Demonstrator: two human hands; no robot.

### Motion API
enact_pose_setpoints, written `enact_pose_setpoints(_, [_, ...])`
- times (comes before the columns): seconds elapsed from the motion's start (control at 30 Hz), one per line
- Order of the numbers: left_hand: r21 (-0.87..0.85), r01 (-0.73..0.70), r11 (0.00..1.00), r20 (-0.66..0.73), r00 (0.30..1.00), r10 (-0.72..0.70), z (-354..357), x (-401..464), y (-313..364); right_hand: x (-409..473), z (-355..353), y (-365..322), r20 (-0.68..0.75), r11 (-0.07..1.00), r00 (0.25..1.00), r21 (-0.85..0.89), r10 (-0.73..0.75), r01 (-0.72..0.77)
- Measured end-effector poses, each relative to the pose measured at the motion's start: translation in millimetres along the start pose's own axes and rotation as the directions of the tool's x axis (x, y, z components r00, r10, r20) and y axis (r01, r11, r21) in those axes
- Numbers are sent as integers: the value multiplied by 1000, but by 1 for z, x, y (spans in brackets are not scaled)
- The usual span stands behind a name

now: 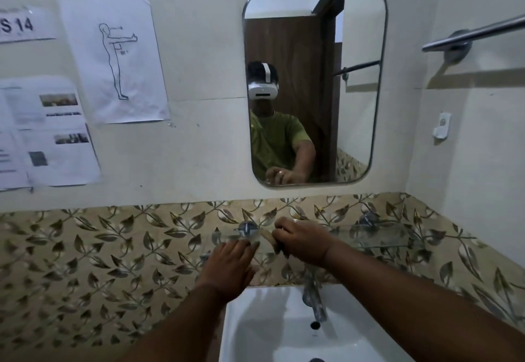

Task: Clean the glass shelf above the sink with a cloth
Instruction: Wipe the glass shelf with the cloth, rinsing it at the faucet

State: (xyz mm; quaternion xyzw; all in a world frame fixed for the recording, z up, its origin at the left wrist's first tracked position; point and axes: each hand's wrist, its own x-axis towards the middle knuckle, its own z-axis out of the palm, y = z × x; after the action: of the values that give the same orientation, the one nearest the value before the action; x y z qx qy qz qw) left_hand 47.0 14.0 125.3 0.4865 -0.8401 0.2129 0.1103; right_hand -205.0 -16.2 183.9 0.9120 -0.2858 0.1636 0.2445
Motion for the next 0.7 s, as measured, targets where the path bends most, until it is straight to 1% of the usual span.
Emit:
enact_pose_setpoints(0.07, [-27,148,989,38,988,-147,-7,2,-12,9,-5,3,-11,999,999,8,39,-39])
enact_pose_setpoints(0.13, [-22,256,966,69,965,-254,-8,2,-24,16,-8,7,-11,995,995,30,96,-96])
enact_pose_setpoints(0.23, [-14,338,941,111,936,-334,-3,4,-37,23,-8,12,2,983,985,71,171,-170])
enact_pose_setpoints(0.3, [-17,381,924,135,917,-376,-1,7,-41,27,-6,15,27,975,978,66,209,-210])
enact_pose_setpoints(0.37, [-27,394,919,178,906,-384,5,10,-43,32,-5,15,67,970,971,65,231,-236])
enact_pose_setpoints(0.47, [-52,371,927,228,908,-351,14,16,-42,46,-3,13,150,958,956,99,252,-268])
enact_pose_setpoints(0.53, [-71,355,932,256,910,-327,21,21,-41,56,3,13,201,954,943,90,264,-286])
enact_pose_setpoints(0.63, [-89,346,934,281,908,-310,31,26,-41,72,8,13,215,948,933,73,289,-310])
enact_pose_setpoints(0.7, [-94,342,935,272,912,-306,39,26,-40,82,12,12,234,944,928,91,289,-317])
